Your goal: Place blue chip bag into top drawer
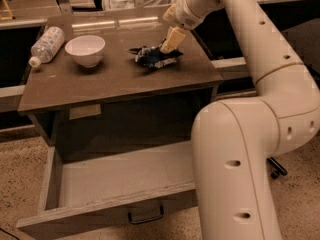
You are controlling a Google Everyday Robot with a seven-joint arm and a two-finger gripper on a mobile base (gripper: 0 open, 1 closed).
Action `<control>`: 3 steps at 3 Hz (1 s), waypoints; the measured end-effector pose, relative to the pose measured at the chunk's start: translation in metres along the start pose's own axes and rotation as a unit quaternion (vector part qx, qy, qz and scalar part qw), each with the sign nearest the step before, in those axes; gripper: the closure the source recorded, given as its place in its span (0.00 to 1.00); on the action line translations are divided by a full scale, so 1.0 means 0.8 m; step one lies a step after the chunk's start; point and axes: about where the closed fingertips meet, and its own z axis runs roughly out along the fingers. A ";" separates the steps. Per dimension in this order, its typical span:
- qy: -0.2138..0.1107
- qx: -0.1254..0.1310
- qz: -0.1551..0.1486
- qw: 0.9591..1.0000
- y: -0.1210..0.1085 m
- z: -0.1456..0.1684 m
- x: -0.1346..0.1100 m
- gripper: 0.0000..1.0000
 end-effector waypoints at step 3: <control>0.013 -0.090 -0.048 0.995 0.047 -0.005 -0.041 0.52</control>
Offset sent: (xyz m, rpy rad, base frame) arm -0.0394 0.0403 0.0380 -0.0407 0.0563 0.2422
